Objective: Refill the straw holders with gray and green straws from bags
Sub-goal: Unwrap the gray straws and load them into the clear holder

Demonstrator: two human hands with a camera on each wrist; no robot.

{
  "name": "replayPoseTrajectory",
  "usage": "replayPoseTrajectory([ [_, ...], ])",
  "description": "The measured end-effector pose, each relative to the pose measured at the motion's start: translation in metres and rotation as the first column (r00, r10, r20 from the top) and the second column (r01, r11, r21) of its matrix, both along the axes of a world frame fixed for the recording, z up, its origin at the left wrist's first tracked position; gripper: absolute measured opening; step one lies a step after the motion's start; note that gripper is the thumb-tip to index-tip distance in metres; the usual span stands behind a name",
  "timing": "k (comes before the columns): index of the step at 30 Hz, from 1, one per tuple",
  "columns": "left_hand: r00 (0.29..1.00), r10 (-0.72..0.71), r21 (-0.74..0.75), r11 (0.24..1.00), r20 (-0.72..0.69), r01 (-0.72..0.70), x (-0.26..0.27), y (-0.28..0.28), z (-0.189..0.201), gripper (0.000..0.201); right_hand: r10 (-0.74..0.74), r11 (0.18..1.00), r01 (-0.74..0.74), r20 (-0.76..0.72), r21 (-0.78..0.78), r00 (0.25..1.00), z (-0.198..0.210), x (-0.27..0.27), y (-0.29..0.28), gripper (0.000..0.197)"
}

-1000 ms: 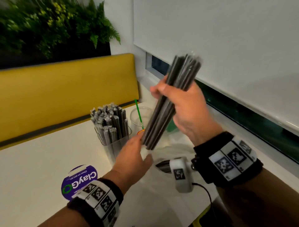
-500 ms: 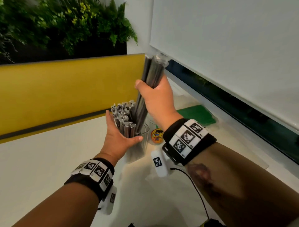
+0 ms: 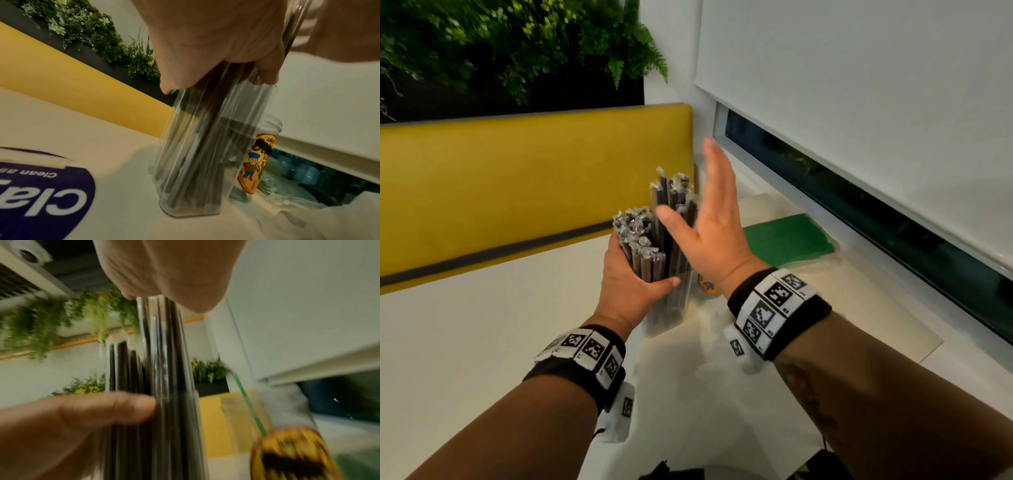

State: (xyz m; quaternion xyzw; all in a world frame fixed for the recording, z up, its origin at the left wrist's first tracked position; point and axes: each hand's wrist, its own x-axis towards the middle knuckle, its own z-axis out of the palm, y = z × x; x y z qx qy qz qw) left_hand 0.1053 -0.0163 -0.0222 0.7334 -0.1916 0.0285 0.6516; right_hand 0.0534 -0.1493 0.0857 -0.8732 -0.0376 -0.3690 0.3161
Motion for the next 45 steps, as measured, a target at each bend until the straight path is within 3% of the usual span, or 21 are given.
replayPoseTrajectory([
  [2, 1.000, 0.015, 0.010, 1.000, 0.007, -0.015, 0.001, -0.001, 0.000, 0.102, 0.040, 0.970, -0.016, 0.095, -0.243, 0.995, 0.015, 0.007, 0.007, 0.074],
  [3, 1.000, 0.018, 0.015, 1.000, 0.011, -0.018, 0.001, -0.002, 0.000, 0.102, 0.056, 0.948, -0.041, 0.040, -0.315, 0.998, 0.016, 0.010, 0.010, 0.069],
  [5, 1.000, 0.022, 0.042, 0.999, 0.018, -0.023, 0.003, -0.002, -0.003, 0.100, 0.050, 0.919, -0.144, -0.254, -0.367, 0.966, 0.003, 0.015, 0.012, 0.061],
  [7, 0.999, 0.030, 0.103, 0.994, 0.024, -0.032, 0.005, 0.000, -0.006, 0.101, 0.003, 0.903, -0.227, -0.523, -0.365, 0.852, -0.016, 0.017, 0.012, 0.057],
  [9, 0.999, 0.030, 0.136, 0.990, 0.028, -0.033, 0.005, 0.002, -0.007, 0.101, -0.019, 0.889, -0.267, -0.613, -0.371, 0.790, -0.019, 0.013, 0.013, 0.059],
  [11, 0.999, 0.019, 0.130, 0.991, 0.035, -0.023, 0.004, 0.002, -0.006, 0.097, 0.052, 0.904, -0.285, -0.582, -0.317, 0.811, -0.007, 0.008, 0.011, 0.056],
  [14, 1.000, 0.000, 0.079, 0.997, 0.022, -0.001, 0.005, 0.002, -0.006, 0.097, 0.037, 0.915, -0.105, -0.178, -0.389, 0.983, 0.010, 0.002, 0.001, 0.044],
  [16, 1.000, 0.005, 0.077, 0.997, 0.026, -0.007, 0.005, 0.001, -0.009, 0.098, 0.005, 0.916, -0.032, -0.067, -0.400, 0.998, 0.016, 0.007, -0.007, 0.048],
  [20, 1.000, 0.014, 0.090, 0.996, 0.021, -0.016, 0.005, 0.001, -0.010, 0.095, 0.085, 0.882, -0.251, -0.390, -0.398, 0.917, 0.015, 0.014, -0.011, 0.048],
  [26, 1.000, -0.005, 0.096, 0.995, 0.026, 0.003, 0.007, 0.002, -0.010, 0.094, 0.064, 0.851, -0.335, -0.552, -0.405, 0.831, 0.008, -0.005, -0.010, 0.038],
  [28, 1.000, 0.010, 0.101, 0.995, 0.022, -0.012, 0.006, 0.002, -0.009, 0.100, 0.082, 0.894, -0.276, -0.476, -0.353, 0.875, 0.023, -0.006, -0.011, 0.033],
  [32, 1.000, 0.016, 0.098, 0.995, 0.016, -0.017, 0.005, 0.001, -0.010, 0.097, 0.063, 0.988, -0.076, -0.097, -0.138, 0.993, 0.053, 0.007, -0.016, 0.027],
  [33, 1.000, 0.017, 0.100, 0.995, 0.015, -0.019, 0.006, 0.001, -0.011, 0.099, 0.067, 0.989, -0.073, -0.056, -0.129, 0.996, 0.055, 0.012, -0.017, 0.023],
  [34, 1.000, 0.022, 0.110, 0.994, 0.015, -0.023, 0.006, 0.001, -0.011, 0.102, 0.075, 0.983, -0.092, -0.116, -0.156, 0.990, 0.053, 0.019, -0.016, 0.031],
  [35, 0.999, 0.027, 0.114, 0.993, 0.019, -0.029, 0.007, 0.002, -0.012, 0.104, 0.092, 0.967, -0.152, -0.277, -0.202, 0.956, 0.046, 0.023, -0.014, 0.046],
  [37, 0.999, 0.037, 0.139, 0.990, 0.005, -0.037, 0.007, 0.003, -0.013, 0.109, 0.051, 0.899, -0.317, -0.645, -0.303, 0.762, 0.022, 0.029, -0.007, 0.061],
  [38, 0.999, 0.039, 0.156, 0.987, -0.006, -0.038, 0.006, 0.003, -0.012, 0.111, 0.019, 0.868, -0.379, -0.743, -0.319, 0.669, 0.012, 0.029, -0.004, 0.062],
  [40, 0.999, 0.039, 0.184, 0.982, -0.015, -0.035, 0.006, 0.005, -0.011, 0.116, 0.024, 0.869, -0.409, -0.804, -0.277, 0.594, 0.005, 0.025, -0.003, 0.062],
  [42, 0.998, 0.060, 0.210, 0.976, 0.023, -0.063, 0.005, 0.006, -0.011, 0.125, 0.109, 0.909, -0.378, -0.775, -0.176, 0.623, 0.017, 0.017, -0.008, 0.059],
  [45, 0.965, 0.162, 0.319, 0.921, 0.207, -0.223, -0.008, 0.008, 0.000, 0.139, 0.275, 0.960, -0.258, -0.577, 0.114, 0.769, 0.045, -0.012, -0.028, 0.048],
])
